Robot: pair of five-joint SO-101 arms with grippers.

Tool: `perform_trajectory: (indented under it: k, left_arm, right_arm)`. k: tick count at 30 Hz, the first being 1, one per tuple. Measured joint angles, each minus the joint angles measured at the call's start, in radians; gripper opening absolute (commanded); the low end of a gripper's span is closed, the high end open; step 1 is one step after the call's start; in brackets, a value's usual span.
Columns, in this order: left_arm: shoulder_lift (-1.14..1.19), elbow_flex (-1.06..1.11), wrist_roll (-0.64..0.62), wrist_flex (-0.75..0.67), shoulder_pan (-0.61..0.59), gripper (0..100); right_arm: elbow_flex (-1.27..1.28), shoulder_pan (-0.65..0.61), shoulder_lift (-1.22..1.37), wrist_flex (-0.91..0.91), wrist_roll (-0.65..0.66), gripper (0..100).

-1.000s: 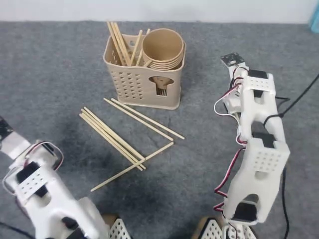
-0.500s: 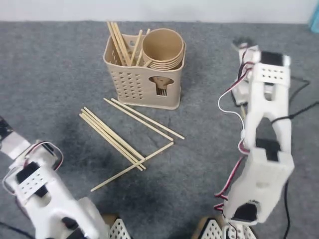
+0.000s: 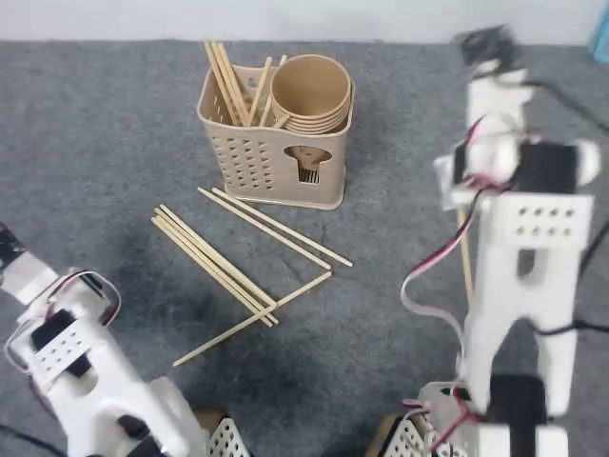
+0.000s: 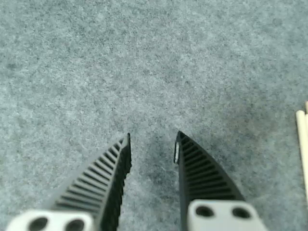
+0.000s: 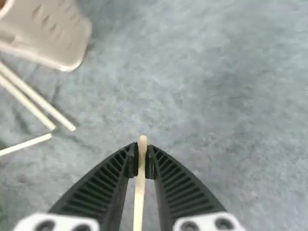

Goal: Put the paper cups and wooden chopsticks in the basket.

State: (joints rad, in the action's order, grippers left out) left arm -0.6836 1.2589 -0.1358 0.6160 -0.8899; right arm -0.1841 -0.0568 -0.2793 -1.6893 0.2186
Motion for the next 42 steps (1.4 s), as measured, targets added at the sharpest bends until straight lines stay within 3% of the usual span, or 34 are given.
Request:
perform_trajectory:
  k: [3, 8, 15, 21, 29, 37, 42]
  left_arm:
    - [0.000, 0.000, 0.000, 0.000, 0.000, 14]
    - [0.000, 0.002, 0.043, 0.000, 0.000, 14]
    - [0.000, 0.002, 0.046, 0.000, 0.002, 14]
    - [0.000, 0.002, 0.048, -0.003, 0.002, 14]
    - [0.000, 0.009, 0.048, -0.003, 0.002, 14]
    - [0.000, 0.009, 0.049, -0.005, 0.003, 14]
    - [0.000, 0.009, 0.049, -0.005, 0.003, 14]
  right_arm:
    - [0.150, -0.017, -0.080, 0.140, -0.044, 0.8]
    - [0.176, -0.077, -0.158, 0.358, -0.101, 0.7]
    - [-0.011, -0.338, -0.160, 0.512, -0.157, 0.7]
    - [-0.167, -0.482, -0.052, 0.868, -0.235, 0.7]
    - [-0.331, -0.528, 0.241, 1.306, -0.241, 0.7]
    - [-0.437, -0.528, 0.511, 1.261, -0.201, 0.7]
    - [-0.437, -0.528, 0.591, 1.125, -0.279, 0.7]
